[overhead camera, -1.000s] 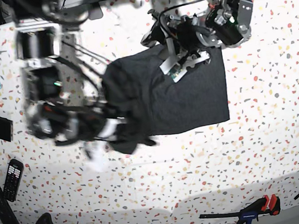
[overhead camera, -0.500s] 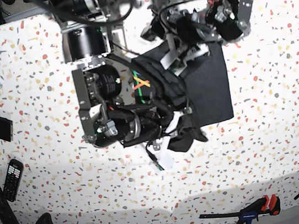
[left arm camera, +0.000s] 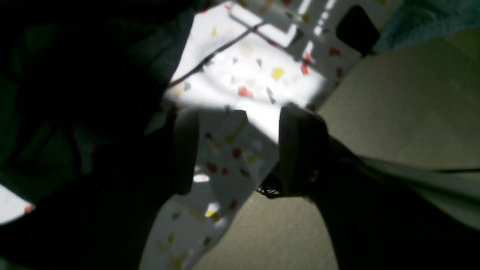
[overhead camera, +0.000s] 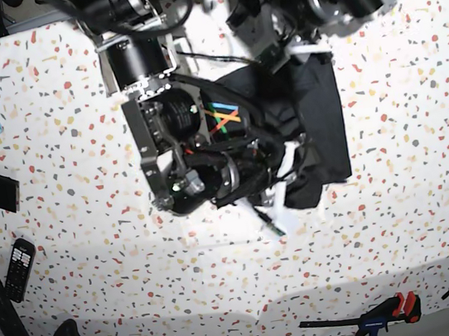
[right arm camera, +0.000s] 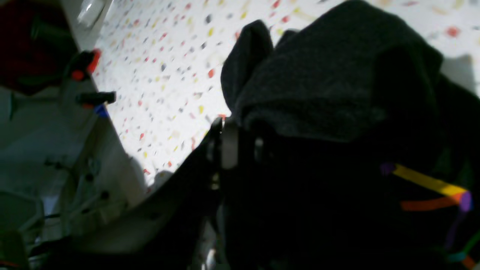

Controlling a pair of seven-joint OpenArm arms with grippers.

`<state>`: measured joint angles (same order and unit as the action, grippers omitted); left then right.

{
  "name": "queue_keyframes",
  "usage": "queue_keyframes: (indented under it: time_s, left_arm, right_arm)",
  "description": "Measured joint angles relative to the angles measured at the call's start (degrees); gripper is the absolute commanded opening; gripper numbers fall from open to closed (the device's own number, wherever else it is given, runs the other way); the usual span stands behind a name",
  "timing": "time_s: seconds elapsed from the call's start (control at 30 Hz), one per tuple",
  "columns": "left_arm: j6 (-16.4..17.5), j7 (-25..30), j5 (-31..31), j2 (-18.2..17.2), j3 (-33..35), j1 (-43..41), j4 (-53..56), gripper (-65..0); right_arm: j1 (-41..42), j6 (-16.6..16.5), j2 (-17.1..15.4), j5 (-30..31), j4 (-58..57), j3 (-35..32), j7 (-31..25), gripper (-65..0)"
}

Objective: Fold the T-shirt properly
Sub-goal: 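Fold the gripped end over onto the folded stack with the right gripper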

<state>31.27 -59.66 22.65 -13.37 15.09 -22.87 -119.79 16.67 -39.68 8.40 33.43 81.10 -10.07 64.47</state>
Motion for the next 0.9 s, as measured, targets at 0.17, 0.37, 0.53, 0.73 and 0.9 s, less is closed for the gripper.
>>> queue_keyframes:
  time_s: [0.17, 0.37, 0.53, 0.73, 0.9]
  left_arm:
    - [0.0, -0.1, 0.0, -0.3, 0.0, -2.1, -1.1, -33.0]
    - [0.0, 0.1, 0.0, -0.3, 0.0, -3.5, -1.1, -33.0]
    - [0.0, 0.0, 0.0, -0.3, 0.0, -3.5, -1.1, -33.0]
    - [0.0, 0.1, 0.0, -0.3, 0.0, -3.5, -1.1, -33.0]
    - [0.0, 0.1, 0.0, -0.3, 0.0, -3.5, -1.1, -33.0]
  right_arm:
    - [0.0, 0.0, 0.0, 10.7, 0.0, -2.4, -0.8, -33.5]
    - [0.3, 0.0, 0.0, 27.0, 0.0, -2.7, -1.0, -33.6]
    - [3.3, 0.0, 0.1, 16.8, 0.0, -0.2, -0.9, -33.6]
    - [5.6, 0.0, 0.0, 0.6, 0.2, 6.4, 1.6, -33.6]
    - [4.2, 0.0, 0.0, -5.3, 0.2, 6.4, 1.8, -33.6]
